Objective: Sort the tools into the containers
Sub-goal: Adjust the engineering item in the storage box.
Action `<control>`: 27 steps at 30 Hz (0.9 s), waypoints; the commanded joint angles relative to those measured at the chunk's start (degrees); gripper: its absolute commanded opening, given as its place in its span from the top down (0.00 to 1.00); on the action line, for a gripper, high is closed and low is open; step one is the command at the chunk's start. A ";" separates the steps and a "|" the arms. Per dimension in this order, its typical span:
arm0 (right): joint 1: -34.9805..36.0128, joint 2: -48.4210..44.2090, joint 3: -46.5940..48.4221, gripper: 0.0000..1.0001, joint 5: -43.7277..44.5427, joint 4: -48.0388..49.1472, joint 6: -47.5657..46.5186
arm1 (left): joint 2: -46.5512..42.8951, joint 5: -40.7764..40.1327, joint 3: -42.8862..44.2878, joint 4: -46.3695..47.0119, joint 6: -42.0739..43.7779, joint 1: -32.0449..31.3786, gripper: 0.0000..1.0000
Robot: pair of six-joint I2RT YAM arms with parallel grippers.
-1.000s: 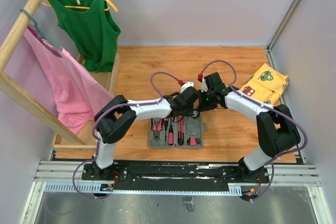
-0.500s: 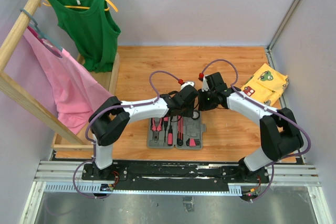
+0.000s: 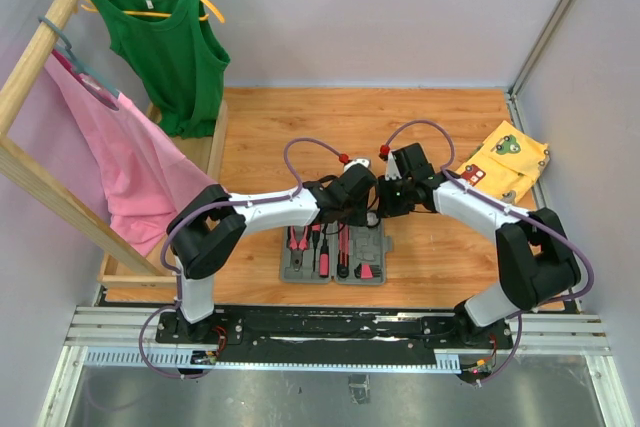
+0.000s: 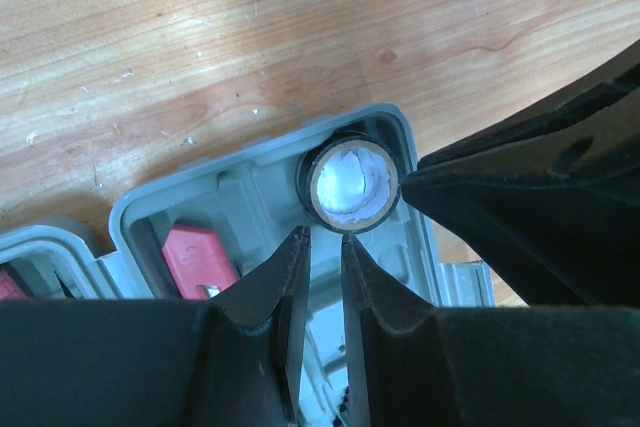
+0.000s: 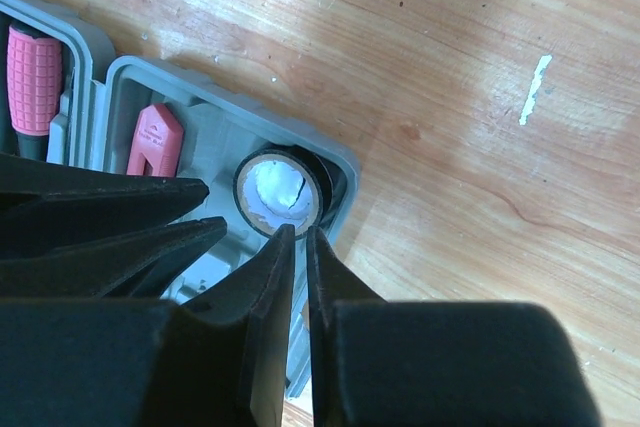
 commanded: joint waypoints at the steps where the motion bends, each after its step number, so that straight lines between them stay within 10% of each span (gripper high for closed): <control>1: 0.50 1.42 0.14 0.89 -0.33 0.40 0.15 | 0.59 1.33 -1.31 1.63 -0.70 -0.65 0.76; 27: 0.50 2.26 2.95 0.89 3.05 -0.33 -1.21 | 1.12 -1.29 0.06 2.46 -2.63 -0.60 0.81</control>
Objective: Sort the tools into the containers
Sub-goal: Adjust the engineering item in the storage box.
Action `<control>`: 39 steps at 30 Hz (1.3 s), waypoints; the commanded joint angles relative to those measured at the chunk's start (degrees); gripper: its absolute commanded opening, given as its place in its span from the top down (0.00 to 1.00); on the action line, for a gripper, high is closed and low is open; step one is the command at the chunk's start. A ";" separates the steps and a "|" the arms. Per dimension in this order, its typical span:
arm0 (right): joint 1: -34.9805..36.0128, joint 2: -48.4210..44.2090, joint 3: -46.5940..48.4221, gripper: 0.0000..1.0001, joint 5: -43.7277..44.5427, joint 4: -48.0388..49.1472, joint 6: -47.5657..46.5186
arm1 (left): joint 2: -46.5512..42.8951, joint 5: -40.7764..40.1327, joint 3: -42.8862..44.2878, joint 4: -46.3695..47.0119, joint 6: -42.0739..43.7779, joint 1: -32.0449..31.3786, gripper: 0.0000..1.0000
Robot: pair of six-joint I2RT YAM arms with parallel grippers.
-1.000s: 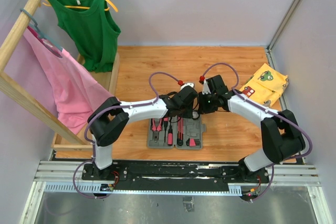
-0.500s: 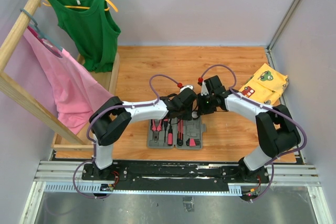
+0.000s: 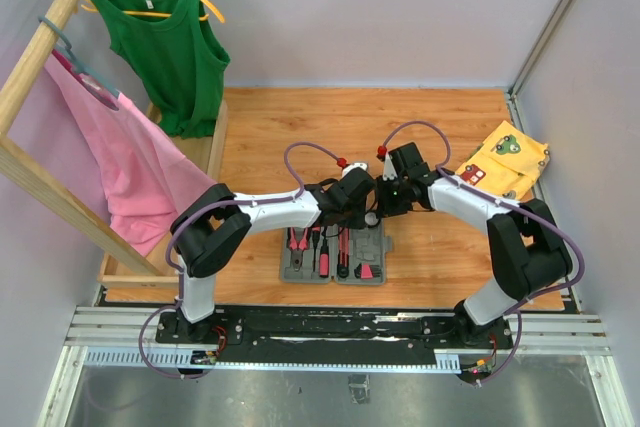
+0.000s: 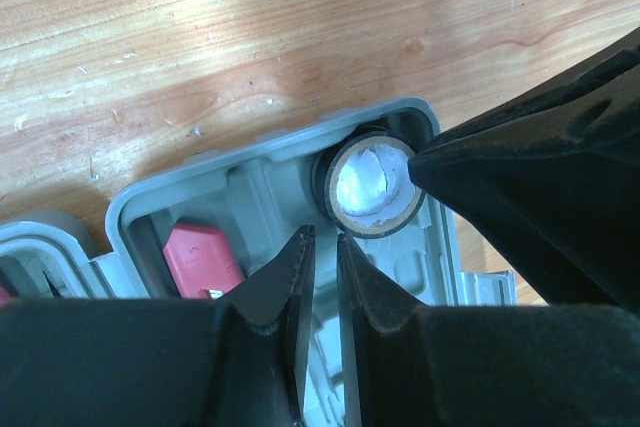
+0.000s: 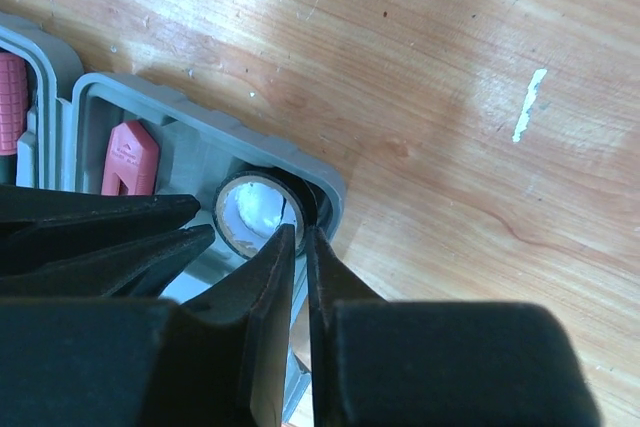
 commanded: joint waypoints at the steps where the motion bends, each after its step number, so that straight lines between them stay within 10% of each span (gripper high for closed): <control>1: 0.50 -1.41 2.38 0.89 2.28 -1.25 -1.25 | -0.28 -1.34 1.52 1.31 -0.63 -0.65 0.81; 39: 0.50 3.21 2.29 0.88 1.94 -0.90 -2.28 | 4.80 -1.97 3.16 -1.53 -0.66 -0.56 0.86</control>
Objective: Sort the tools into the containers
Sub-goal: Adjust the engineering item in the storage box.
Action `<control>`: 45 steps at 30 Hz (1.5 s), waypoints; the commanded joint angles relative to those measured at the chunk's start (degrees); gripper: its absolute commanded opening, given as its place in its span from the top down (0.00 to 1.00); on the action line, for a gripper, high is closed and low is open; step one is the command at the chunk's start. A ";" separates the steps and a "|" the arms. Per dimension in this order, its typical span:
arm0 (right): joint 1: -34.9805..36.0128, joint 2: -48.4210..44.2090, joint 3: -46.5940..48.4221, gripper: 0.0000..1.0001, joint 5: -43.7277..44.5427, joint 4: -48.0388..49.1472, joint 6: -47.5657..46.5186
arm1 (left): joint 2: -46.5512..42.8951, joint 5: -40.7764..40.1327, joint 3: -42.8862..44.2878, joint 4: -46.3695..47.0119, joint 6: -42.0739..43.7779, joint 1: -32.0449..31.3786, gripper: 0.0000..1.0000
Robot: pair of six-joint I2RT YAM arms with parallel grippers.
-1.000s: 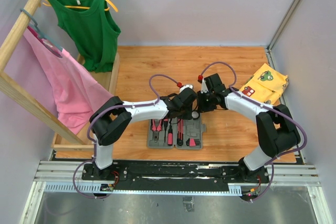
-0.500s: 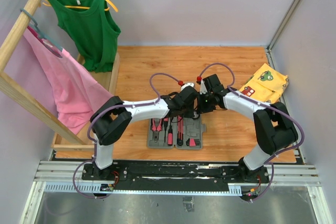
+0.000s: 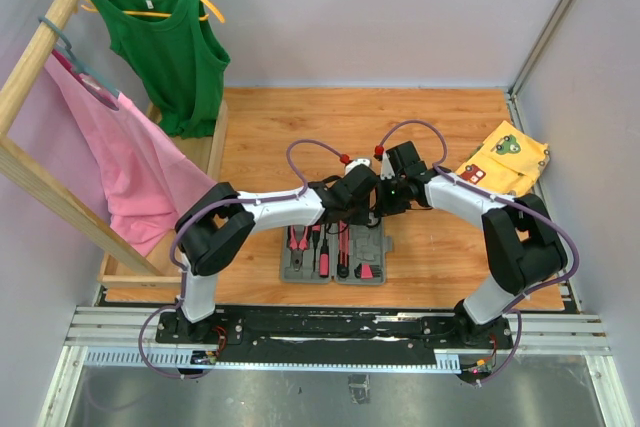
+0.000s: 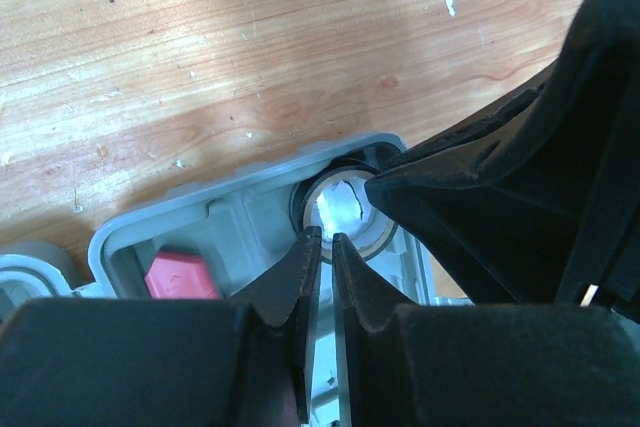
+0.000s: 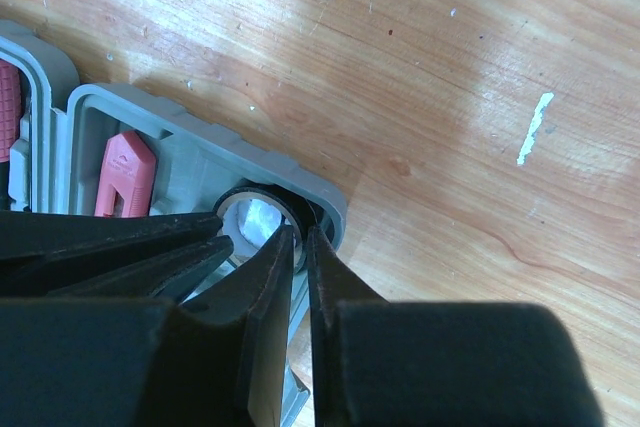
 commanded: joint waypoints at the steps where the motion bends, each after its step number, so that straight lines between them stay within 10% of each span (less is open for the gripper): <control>1: 0.51 0.93 0.74 0.88 1.15 -1.02 -1.04 | 3.49 -1.30 0.97 -2.79 -0.10 -0.56 0.86; 45: 0.50 0.67 0.29 0.89 1.67 -1.24 -0.72 | -2.39 -2.25 3.24 -5.08 1.69 -0.63 0.82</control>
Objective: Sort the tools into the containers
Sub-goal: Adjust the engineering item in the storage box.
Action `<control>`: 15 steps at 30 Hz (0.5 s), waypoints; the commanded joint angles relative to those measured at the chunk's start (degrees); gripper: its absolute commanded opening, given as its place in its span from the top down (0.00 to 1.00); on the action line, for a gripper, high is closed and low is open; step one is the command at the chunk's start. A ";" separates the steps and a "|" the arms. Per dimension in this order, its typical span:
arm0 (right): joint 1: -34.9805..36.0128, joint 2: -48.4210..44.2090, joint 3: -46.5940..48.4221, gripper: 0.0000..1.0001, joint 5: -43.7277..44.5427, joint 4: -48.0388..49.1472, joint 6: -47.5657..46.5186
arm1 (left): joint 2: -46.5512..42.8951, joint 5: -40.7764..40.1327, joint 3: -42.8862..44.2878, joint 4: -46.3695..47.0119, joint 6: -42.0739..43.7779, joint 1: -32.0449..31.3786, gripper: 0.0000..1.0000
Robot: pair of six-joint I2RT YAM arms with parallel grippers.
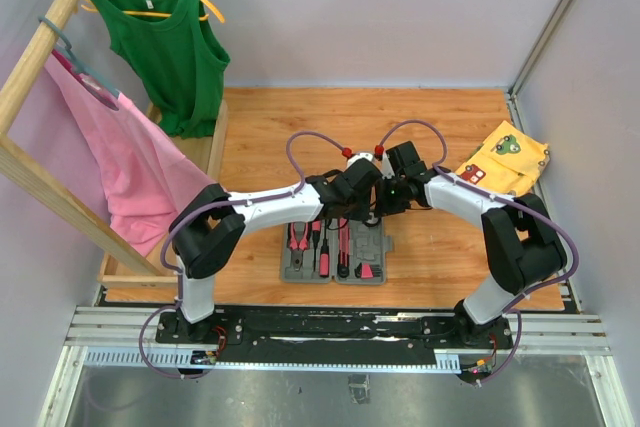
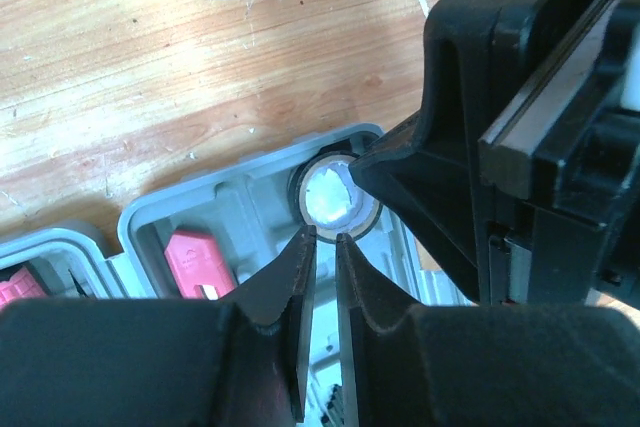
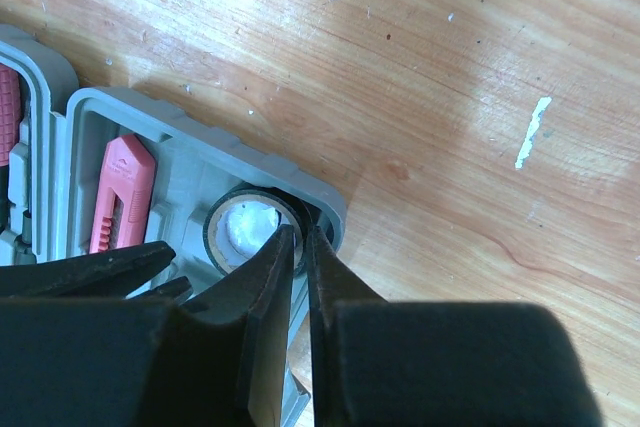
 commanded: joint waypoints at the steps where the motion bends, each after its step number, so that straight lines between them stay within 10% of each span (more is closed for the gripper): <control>1: 0.50 0.49 0.35 0.89 1.54 -1.71 -0.81 | 0.25 -1.16 -0.29 0.30 -0.69 -0.28 0.81; 15: 0.50 -0.17 0.30 0.88 1.60 -2.01 -1.05 | 4.49 -0.38 0.21 0.24 -0.69 -0.28 0.81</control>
